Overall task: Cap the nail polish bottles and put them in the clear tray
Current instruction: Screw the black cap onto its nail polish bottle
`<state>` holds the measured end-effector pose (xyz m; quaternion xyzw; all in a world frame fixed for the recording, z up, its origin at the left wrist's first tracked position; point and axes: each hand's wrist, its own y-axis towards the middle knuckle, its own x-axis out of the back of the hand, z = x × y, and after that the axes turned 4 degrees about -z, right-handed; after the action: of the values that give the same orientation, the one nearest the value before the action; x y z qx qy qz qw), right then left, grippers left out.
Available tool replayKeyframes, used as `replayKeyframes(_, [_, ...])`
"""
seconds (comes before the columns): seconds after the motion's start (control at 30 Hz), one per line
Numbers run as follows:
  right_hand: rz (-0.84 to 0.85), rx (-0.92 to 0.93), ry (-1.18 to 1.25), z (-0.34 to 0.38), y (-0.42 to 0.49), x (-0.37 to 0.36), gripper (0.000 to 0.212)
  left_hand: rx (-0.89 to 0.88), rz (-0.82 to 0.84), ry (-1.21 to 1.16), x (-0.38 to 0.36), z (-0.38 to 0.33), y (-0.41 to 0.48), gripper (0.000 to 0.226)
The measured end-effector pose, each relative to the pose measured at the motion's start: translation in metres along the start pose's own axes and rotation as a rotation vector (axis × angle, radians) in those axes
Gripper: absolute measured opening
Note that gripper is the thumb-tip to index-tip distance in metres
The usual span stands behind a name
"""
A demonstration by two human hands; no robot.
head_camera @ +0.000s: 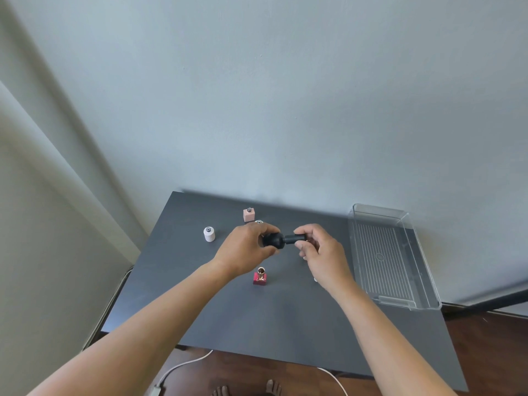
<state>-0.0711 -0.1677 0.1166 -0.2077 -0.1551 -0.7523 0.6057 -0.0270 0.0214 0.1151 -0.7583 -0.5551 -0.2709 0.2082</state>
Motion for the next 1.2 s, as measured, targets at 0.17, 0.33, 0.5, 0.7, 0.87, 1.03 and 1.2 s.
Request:
replayKeyframes(0.17, [-0.002, -0.028, -0.004, 0.0007, 0.0002, 0.0009, 0.01, -0.058, -0.061, 0.009, 0.0012, -0.0013, -0.0005, 0.03])
replayKeyframes(0.33, [0.009, -0.091, -0.077, 0.003, -0.0013, 0.0041, 0.059, -0.138, -0.103, 0.03, -0.0006, -0.0042, -0.0012, 0.029])
replayKeyframes(0.5, [0.008, -0.159, -0.038, 0.0036, -0.0012, 0.0055, 0.072, -0.145, -0.11, 0.011, -0.0018, -0.0041, -0.0009, 0.028])
replayKeyframes(0.7, [0.083, -0.097, 0.044, 0.0027, -0.0052, 0.0052, 0.026, -0.106, -0.122, 0.022, -0.0031, -0.0003, 0.0022, 0.028])
replayKeyframes(0.87, [0.062, -0.079, 0.046, 0.0022, -0.005, 0.0038, 0.012, -0.113, -0.12, 0.016, -0.005, -0.0015, 0.0021, 0.028])
replayKeyframes(1.03, [0.05, -0.1, 0.04, 0.005, -0.0042, 0.0073, 0.04, -0.143, -0.107, 0.008, -0.0048, -0.0041, 0.0014, 0.03])
replayKeyframes(1.2, [0.06, -0.195, -0.003, 0.0059, 0.0009, 0.0078, 0.073, -0.14, -0.107, -0.01, -0.0037, -0.0026, 0.0022, 0.03])
